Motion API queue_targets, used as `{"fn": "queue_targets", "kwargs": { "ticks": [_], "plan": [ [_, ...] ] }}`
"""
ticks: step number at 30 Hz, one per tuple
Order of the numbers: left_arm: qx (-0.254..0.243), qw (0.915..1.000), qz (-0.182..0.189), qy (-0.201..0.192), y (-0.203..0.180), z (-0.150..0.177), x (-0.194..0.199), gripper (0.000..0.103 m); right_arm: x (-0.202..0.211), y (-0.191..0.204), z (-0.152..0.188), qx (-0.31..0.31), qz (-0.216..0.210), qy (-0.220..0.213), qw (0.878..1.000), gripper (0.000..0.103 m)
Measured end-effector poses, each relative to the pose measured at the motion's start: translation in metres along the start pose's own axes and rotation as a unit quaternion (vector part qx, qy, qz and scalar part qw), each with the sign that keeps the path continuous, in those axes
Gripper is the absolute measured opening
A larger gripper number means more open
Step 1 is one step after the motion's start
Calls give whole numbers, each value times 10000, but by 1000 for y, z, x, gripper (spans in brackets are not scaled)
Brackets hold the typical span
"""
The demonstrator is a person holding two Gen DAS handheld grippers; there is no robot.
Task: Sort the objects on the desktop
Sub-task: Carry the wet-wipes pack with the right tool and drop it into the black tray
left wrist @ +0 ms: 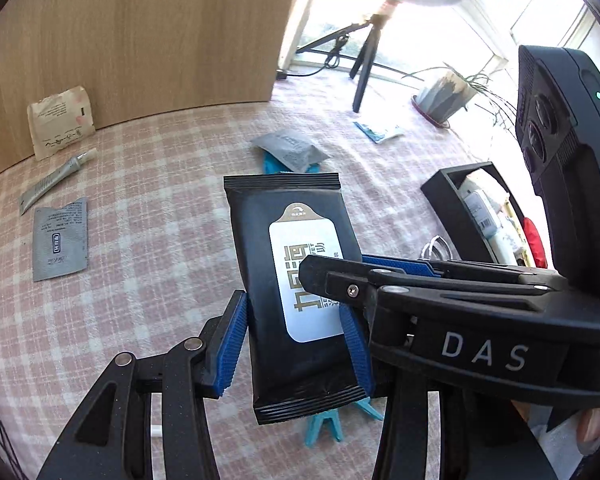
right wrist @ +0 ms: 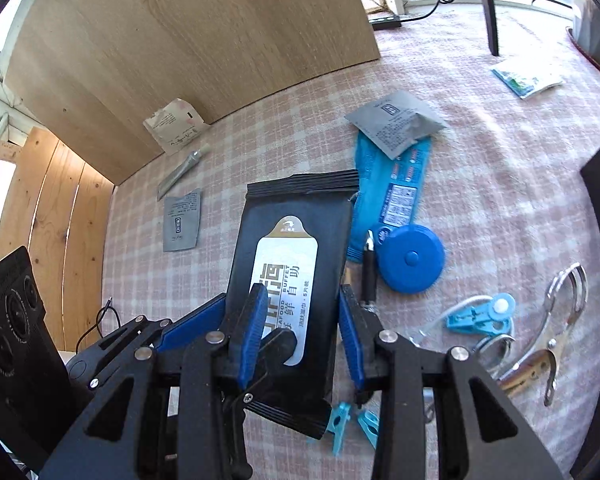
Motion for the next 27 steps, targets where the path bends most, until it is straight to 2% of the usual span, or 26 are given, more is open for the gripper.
{"fn": "queue_targets", "kwargs": {
  "ticks": [10, 15, 27],
  "plan": [
    [-777, 9956, 525, 75, -111, -23, -8, 44, 81, -95, 10, -700, 143, -567, 9958, 35],
    [-911, 9941, 576, 70, -164, -40, -22, 44, 113, -145, 5, -862, 103, -705, 9937, 35],
    [-1005, 9930, 625, -36, -293, -100, -70, 44, 186, -276, -59, -853, 15, -776, 9933, 35]
  ]
}}
Point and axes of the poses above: each gripper's, at about its wrist camera, not at the fingertips, and x roughly against the way its jaws point, y to its left, z to its underside, the point moved 5 cm from there along -x, roughly the way its jaws point, and after that the axes turned 15 degrees about -x, right-handed, at the moved point
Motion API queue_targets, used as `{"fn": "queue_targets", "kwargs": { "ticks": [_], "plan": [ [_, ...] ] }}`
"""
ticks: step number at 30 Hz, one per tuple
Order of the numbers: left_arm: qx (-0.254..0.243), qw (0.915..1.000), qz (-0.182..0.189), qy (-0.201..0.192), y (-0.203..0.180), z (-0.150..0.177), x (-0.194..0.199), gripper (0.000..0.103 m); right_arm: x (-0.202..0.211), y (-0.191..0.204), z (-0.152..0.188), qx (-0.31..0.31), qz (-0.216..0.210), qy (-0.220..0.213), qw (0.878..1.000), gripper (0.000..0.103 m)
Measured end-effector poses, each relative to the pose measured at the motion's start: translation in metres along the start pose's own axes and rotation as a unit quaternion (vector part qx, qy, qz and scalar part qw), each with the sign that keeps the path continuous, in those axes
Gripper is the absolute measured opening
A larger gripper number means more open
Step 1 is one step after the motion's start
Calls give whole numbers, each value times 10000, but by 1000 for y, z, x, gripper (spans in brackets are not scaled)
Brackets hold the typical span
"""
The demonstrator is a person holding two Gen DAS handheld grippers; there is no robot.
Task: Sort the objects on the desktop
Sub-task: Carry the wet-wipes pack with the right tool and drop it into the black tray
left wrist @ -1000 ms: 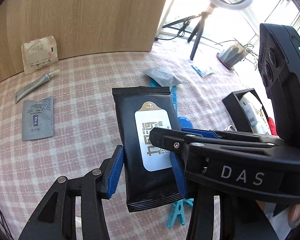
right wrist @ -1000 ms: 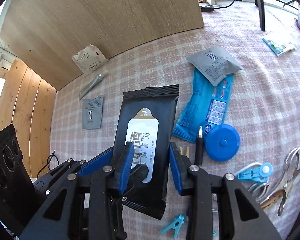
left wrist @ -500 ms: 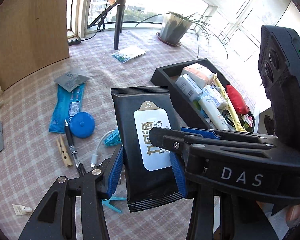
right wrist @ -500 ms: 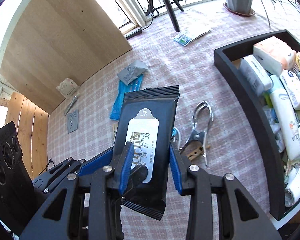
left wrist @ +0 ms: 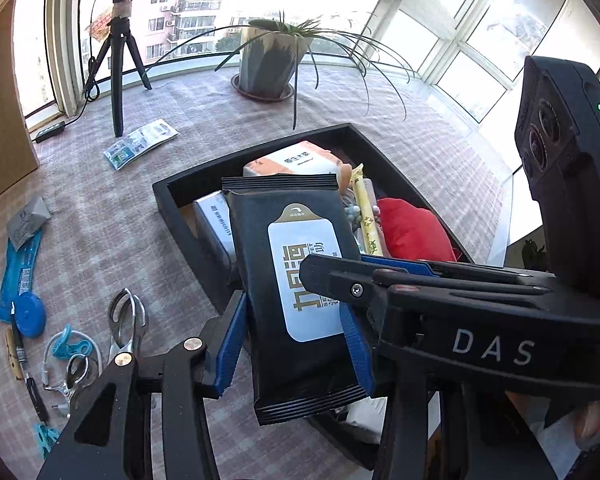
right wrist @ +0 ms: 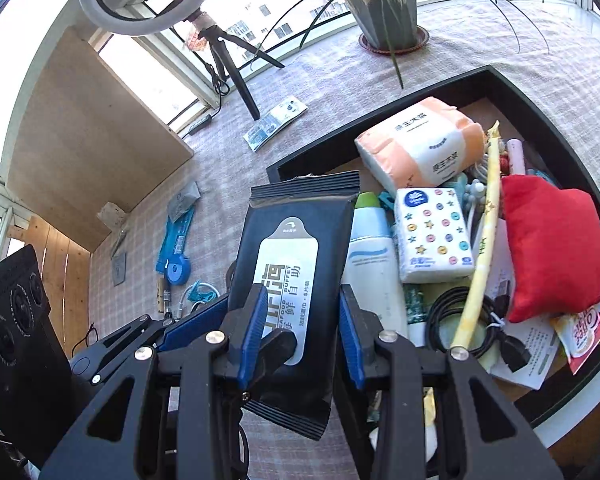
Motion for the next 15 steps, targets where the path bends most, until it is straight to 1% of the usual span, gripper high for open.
{"fn": "queue_targets", "kwargs": {
  "ticks": [4, 7, 12, 15],
  "plan": [
    [-125, 9999, 47, 65, -30, -27, -25, 44, 17, -34, -28, -21, 108, -87, 9999, 35],
    [-264, 9996, 1, 85, -50, -43, -38, 44, 26, -57, -45, -122, 100, -99, 9998, 35],
    [-364, 9992, -30, 145, -68, -60, -51, 44, 36, -81, -64, -122, 179, -138, 9997, 35],
    [-318, 9994, -13, 109, -69, -66, -49, 44, 45, -88, -78, -90, 437, -456, 9980, 35]
  ]
}}
Point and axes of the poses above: each gripper's, at about its wrist camera, not at the fingertips, and x roughly against the way its jaws point, y to its left, z to its underside, the point moved 5 cm from there along -x, roughly the way its jaws point, and after that the axes turned 15 degrees about -x, right-handed, at the moved point
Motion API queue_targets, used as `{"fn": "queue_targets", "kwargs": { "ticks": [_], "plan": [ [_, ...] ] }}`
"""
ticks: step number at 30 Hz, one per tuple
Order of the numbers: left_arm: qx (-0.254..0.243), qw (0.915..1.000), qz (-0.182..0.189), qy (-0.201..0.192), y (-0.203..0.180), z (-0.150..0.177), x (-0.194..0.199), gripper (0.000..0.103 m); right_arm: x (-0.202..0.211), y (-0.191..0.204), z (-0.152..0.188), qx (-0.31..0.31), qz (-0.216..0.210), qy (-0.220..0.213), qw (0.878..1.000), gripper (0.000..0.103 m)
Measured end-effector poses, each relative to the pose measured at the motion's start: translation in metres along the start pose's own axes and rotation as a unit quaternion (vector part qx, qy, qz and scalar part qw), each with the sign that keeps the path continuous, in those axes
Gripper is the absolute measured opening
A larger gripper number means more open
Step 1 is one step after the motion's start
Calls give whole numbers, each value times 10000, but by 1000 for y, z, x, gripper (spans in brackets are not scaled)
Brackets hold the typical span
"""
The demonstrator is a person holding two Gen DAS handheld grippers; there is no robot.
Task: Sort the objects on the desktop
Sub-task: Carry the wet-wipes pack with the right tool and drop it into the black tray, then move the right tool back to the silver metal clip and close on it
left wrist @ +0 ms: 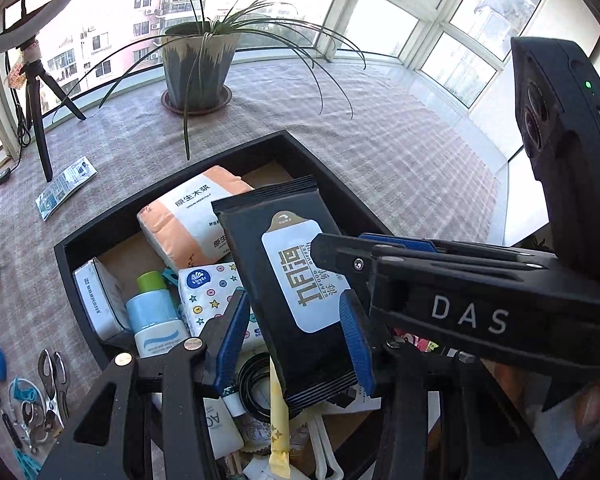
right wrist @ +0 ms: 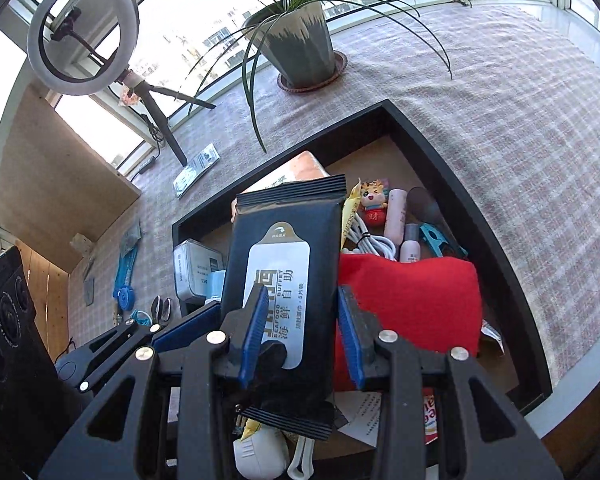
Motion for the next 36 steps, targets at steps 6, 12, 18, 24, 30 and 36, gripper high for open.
{"fn": "queue_targets", "kwargs": {
  "ticks": [6, 12, 18, 24, 30, 36],
  "plan": [
    [78, 9995, -281, -82, 23, 5, 18, 44, 8, 17, -12, 221, -164, -107, 9996, 37],
    [365, 9969, -699, 86, 72, 39, 41, 44, -5, 59, 6, 609, -454, 237, 9968, 39],
    [572, 9886, -1279, 549, 136, 103, 63, 46, -26, 111, 32, 1139, -725, 707, 9883, 41],
    [697, 9751, -1656, 1301, 194, 174, 69, 46, -64, 160, 74, 1571, -850, 1351, 9746, 44],
    [623, 9729, -1628, 1520, 210, 206, 70, 49, -119, 195, 114, 1771, -682, 2073, 9597, 44],
    [648, 9682, -1599, 1813, 224, 221, 55, 50, -160, 207, 133, 1823, -268, 2271, 9563, 44]
  ]
}}
Point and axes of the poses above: each gripper's, at about its wrist camera, not at the fingertips, and x roughly against the way its jaws point, y to its left, z to its underside, the point moved 5 cm from there along -x, roughly the way its jaws point, and after that the axes turned 15 degrees about -x, right-handed, at the moved point
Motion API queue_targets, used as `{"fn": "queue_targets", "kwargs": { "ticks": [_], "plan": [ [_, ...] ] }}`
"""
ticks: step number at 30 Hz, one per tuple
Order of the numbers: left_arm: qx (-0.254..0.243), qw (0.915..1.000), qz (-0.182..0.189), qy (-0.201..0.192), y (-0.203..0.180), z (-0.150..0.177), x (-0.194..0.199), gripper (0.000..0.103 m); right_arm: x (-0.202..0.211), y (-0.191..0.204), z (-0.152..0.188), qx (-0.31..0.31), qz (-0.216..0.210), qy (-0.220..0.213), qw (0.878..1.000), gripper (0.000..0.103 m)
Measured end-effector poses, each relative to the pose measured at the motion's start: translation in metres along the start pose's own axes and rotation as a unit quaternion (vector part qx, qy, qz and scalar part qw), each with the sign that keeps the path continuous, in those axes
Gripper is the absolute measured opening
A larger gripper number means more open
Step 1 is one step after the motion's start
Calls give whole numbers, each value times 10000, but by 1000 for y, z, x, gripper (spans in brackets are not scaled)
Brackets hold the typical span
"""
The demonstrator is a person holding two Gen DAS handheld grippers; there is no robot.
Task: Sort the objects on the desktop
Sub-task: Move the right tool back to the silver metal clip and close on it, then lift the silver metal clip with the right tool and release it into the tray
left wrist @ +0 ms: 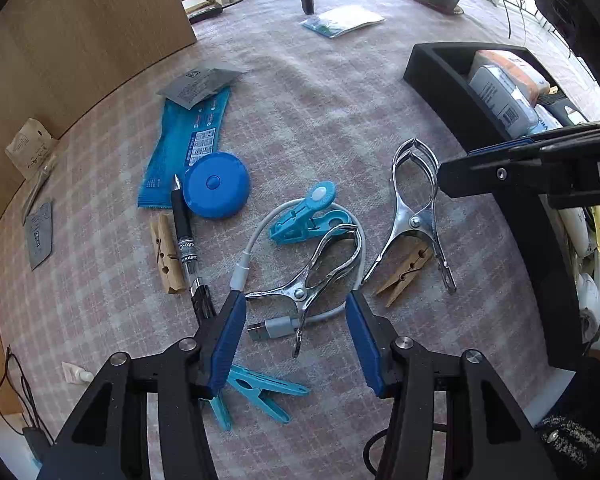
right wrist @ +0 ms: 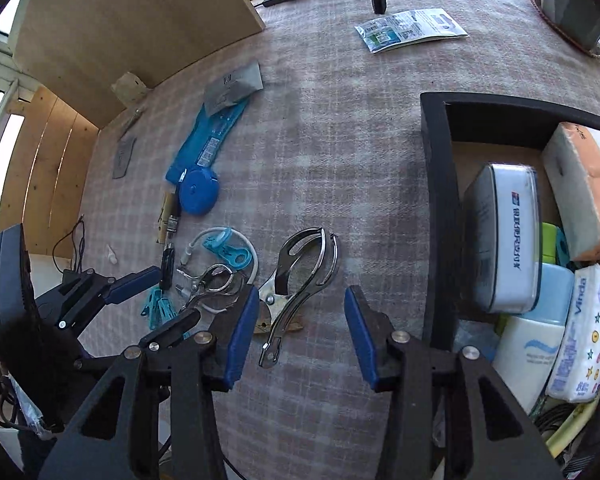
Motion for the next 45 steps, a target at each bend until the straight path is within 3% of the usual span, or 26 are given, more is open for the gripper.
{"fn": "queue_targets", "kwargs": {
  "ticks": [6, 10, 16, 22, 24, 26, 30, 33, 35, 36, 39, 41, 45],
  "plan": [
    [-103, 9999, 79, 32, -1, -4, -8, 49, -14, -5, -6, -142, 177, 80, 9997, 44],
    [-167, 9997, 121, 90, -2, -8, -13, 38, -20, -10, -9, -254, 166, 137, 9994, 43],
    [-242, 9996, 158, 75, -7, -11, -14, 29, -22, -11, -13, -314, 177, 116, 9993, 28],
    [-279, 9995, 107, -27, -14, -14, -10, 20, -36, -3, -12, -98, 348, 137, 9993, 19],
    [-276, 9995, 116, -91, -17, -14, -7, 14, -38, -4, -13, -132, 342, 136, 9992, 16],
    [-261, 9994, 178, -129, -19, -13, -4, 0, -38, -5, -14, -143, 308, 151, 9993, 12],
    [-152, 9997, 143, -150, -18, -9, -2, 0, -30, -7, -17, -211, 172, 131, 9995, 6],
    [-142, 9996, 167, -197, -19, -9, -1, 9, -25, -9, -19, -199, 166, 94, 9996, 6],
    [-182, 9994, 190, -203, -22, -10, 0, 47, -24, -9, -20, -208, 154, 114, 9996, 6],
    [-232, 9993, 162, -256, -24, -11, 2, 48, -23, -9, -19, -197, 156, 115, 9996, 6],
    [-424, 9990, -72, -142, -29, -13, 0, 42, -21, -9, -18, -104, 205, 118, 9997, 6],
    [-399, 9992, -21, -15, -30, -14, -6, 25, -23, -8, -16, -58, 248, 126, 9996, 6],
    [-420, 9991, 15, 34, -36, -16, -15, 23, -30, -8, -13, -67, 301, 254, 9992, 7]
  ]
}}
Point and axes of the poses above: each gripper's, at about its wrist camera, not at the fingertips, and x roughly against the way its jaws point, y to its left, z to its underside, the point moved 5 cm from there along -x, roughly the way its jaws point, and after that the axes turned 15 degrees about -x, right-handed, at the moved point
